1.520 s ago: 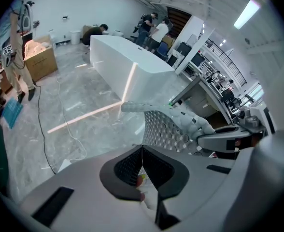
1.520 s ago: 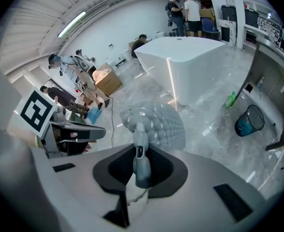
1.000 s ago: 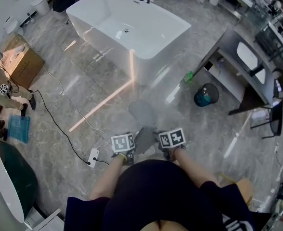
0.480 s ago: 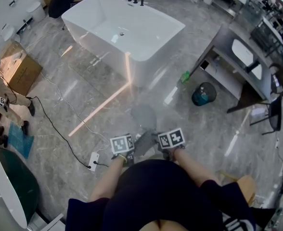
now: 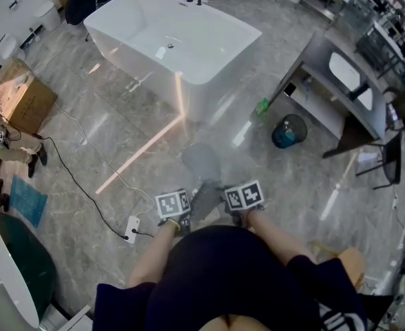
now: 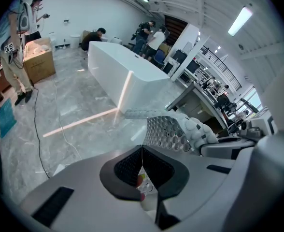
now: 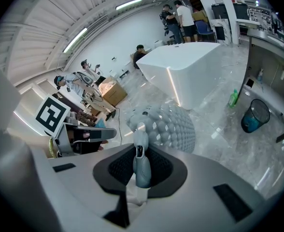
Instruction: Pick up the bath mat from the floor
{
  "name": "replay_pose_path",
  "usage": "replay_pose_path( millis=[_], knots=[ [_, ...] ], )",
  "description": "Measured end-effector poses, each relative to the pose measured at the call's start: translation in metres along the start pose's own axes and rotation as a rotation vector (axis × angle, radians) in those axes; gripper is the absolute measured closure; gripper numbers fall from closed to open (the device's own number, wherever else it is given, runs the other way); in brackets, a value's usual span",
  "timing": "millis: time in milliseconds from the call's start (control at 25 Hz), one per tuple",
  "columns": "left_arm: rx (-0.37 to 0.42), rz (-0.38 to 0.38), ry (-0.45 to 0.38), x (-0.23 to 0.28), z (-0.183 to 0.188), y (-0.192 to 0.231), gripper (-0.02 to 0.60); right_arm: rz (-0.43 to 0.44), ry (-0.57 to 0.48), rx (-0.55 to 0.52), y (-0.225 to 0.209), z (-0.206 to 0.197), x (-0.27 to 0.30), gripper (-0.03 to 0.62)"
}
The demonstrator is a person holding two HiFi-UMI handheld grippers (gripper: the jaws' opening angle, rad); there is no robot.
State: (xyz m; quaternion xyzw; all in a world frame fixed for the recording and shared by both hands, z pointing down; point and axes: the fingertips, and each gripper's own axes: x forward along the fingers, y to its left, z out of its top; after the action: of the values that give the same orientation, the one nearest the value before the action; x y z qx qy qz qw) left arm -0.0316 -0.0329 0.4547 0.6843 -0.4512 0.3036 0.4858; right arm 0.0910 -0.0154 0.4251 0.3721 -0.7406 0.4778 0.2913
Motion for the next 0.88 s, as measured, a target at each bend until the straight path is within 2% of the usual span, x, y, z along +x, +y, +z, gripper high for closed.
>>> replay_pose_path(
  millis=[880],
  knots=[
    [-0.011, 0.003, 0.005, -0.0007, -0.0063, 0.0023, 0.58, 0.016, 0.01, 0.005, 0.0037, -0.0052, 0.0008, 0.548]
  ],
)
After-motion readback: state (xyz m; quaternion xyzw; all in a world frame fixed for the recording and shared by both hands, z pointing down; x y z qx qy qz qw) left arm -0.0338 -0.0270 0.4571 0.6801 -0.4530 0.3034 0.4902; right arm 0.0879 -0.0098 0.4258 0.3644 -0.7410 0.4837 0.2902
